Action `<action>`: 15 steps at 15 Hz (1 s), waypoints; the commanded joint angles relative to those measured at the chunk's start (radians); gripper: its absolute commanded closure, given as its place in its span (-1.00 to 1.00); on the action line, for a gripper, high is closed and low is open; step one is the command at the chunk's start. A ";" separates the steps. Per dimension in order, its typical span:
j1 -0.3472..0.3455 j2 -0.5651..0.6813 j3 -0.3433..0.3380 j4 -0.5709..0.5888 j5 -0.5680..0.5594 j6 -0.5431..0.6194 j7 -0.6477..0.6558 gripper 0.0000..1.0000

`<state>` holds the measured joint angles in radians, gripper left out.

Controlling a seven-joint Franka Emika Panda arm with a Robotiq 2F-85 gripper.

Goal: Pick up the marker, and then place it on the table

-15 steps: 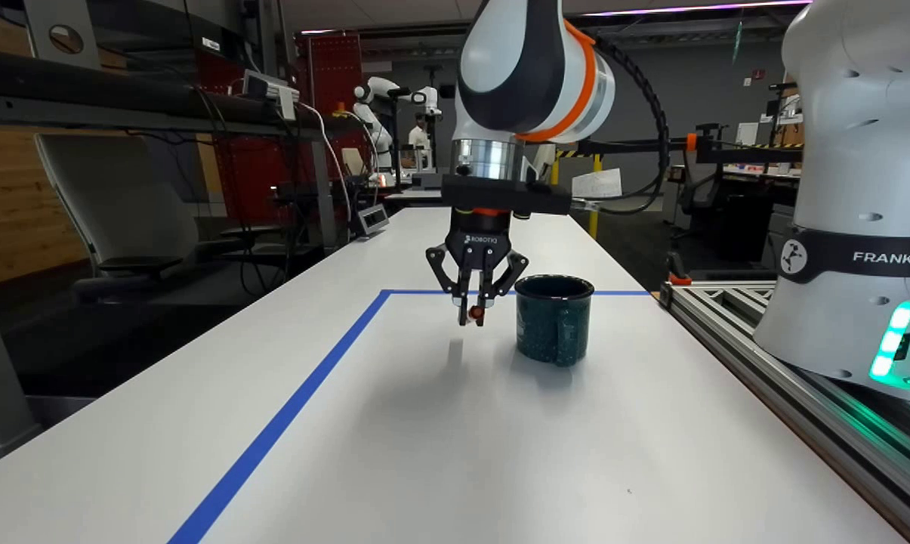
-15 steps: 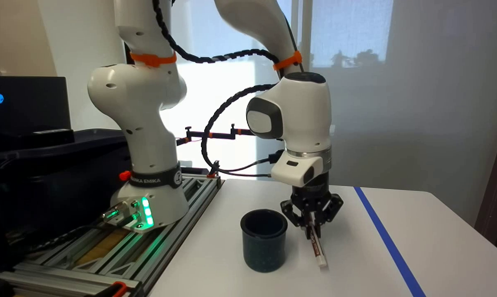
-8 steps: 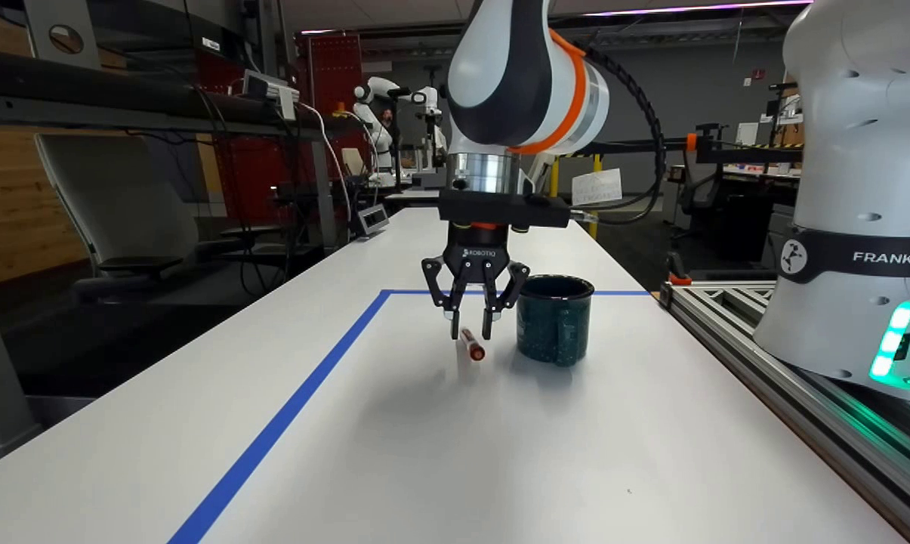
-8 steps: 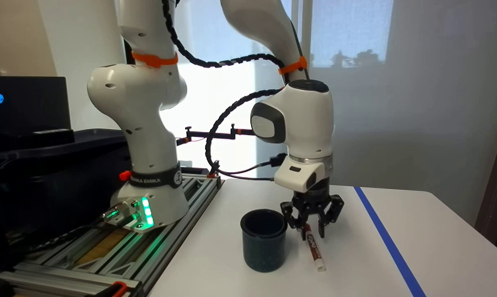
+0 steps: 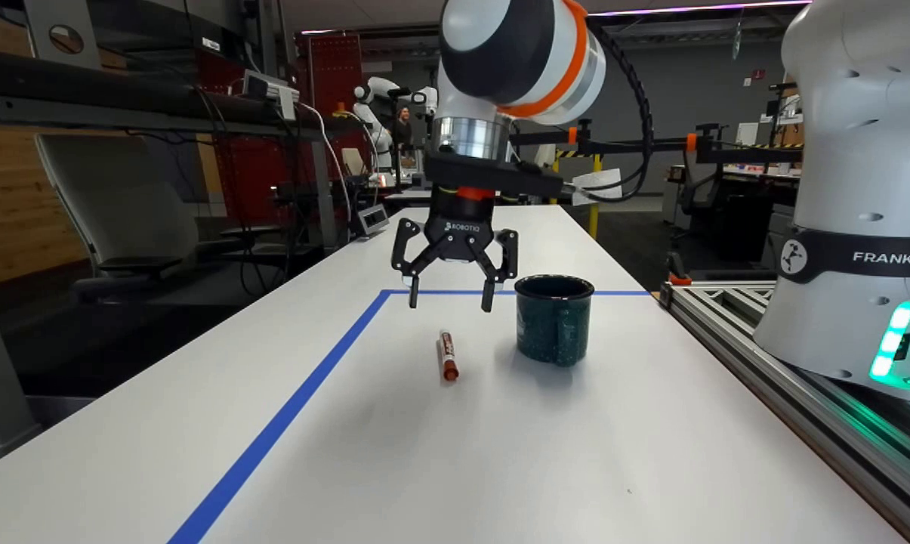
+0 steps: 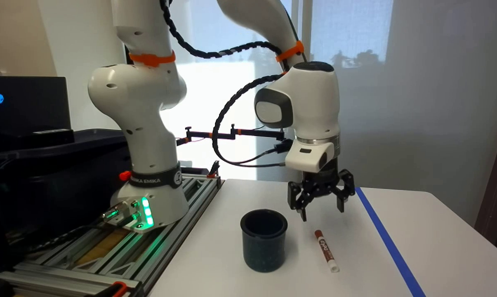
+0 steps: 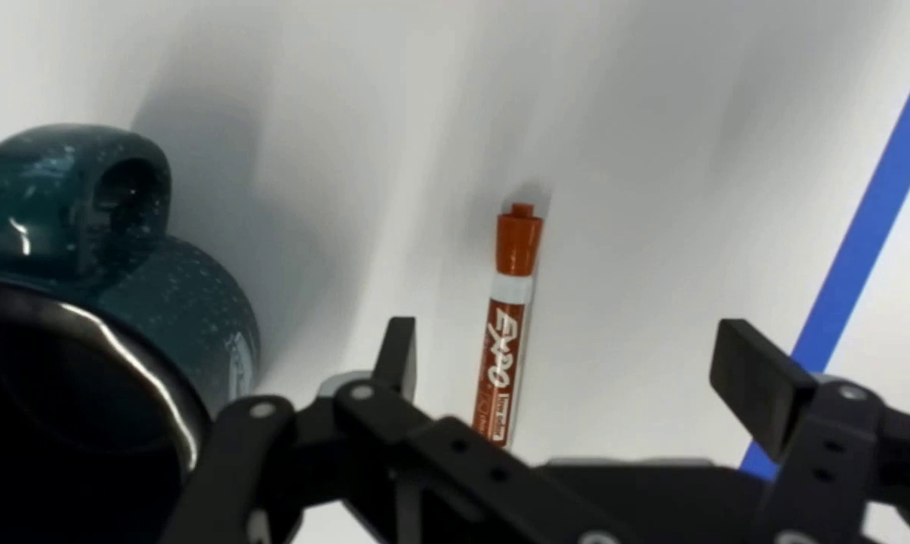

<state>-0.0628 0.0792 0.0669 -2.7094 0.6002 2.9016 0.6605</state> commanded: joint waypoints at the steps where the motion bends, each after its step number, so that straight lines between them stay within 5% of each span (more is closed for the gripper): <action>1: 0.016 -0.168 -0.051 -0.042 -0.124 -0.171 -0.029 -1.00; 11: -0.057 -0.527 -0.101 -0.003 -0.510 -0.644 -0.328 -1.00; 15: -0.061 -0.518 -0.096 0.009 -0.503 -0.650 -0.347 -1.00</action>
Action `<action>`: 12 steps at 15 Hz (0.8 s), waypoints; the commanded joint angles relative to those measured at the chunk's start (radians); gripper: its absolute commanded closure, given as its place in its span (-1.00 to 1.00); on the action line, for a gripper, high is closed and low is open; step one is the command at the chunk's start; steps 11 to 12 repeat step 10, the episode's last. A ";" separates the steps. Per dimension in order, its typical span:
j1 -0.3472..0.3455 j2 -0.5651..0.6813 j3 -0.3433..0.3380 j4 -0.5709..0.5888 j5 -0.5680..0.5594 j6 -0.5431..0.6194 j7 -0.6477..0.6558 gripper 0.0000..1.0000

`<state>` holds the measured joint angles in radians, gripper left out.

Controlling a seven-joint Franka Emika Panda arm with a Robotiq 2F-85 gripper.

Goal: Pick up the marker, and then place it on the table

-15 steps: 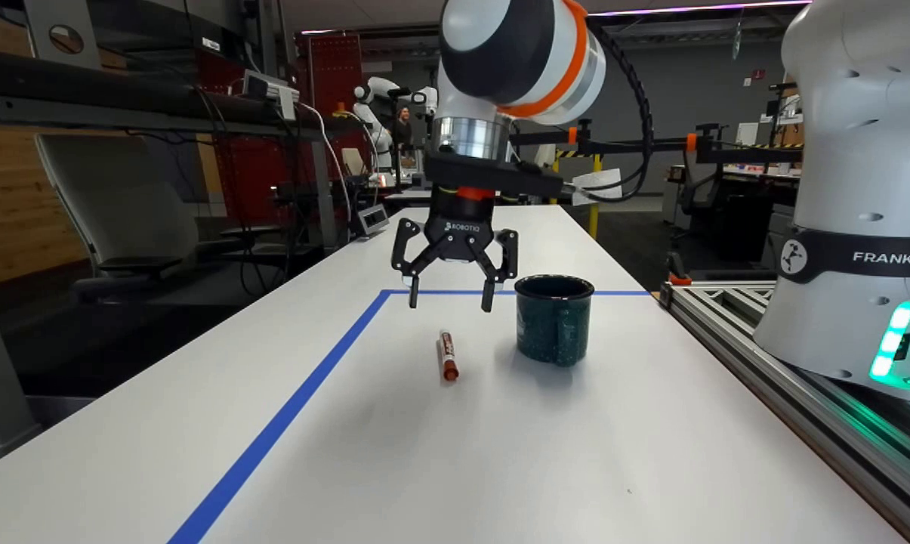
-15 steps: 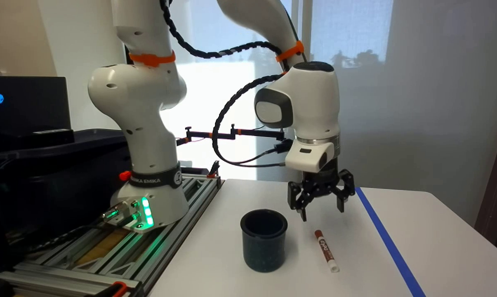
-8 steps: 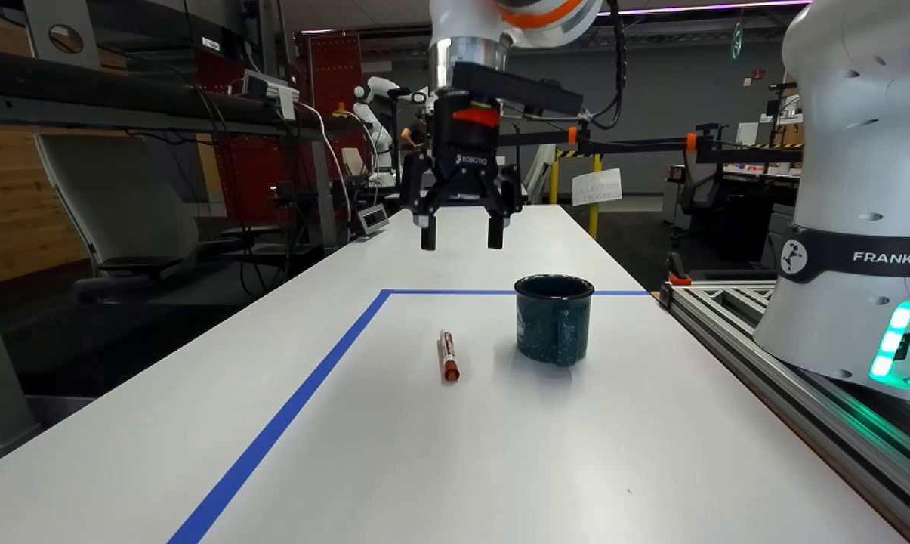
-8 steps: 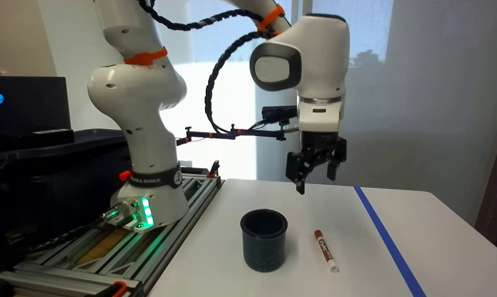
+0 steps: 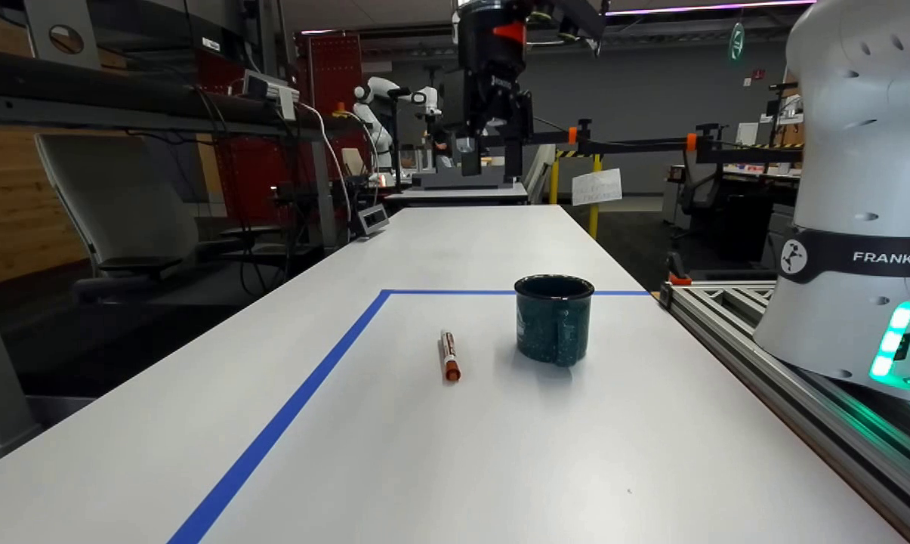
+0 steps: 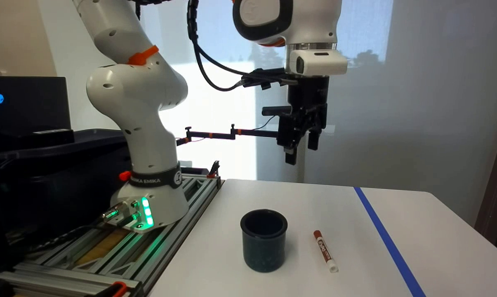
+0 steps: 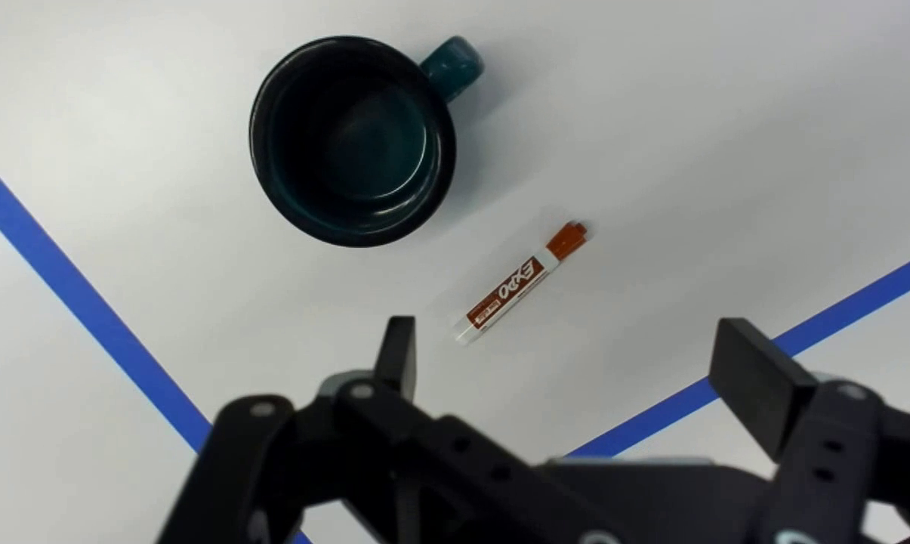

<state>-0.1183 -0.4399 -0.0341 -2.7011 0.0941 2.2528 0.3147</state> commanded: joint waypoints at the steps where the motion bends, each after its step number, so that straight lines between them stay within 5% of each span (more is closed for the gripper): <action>1: -0.005 -0.008 0.005 0.001 0.001 -0.008 -0.009 -1.00; 12: -0.005 -0.010 0.004 -0.001 -0.001 -0.009 -0.022 -1.00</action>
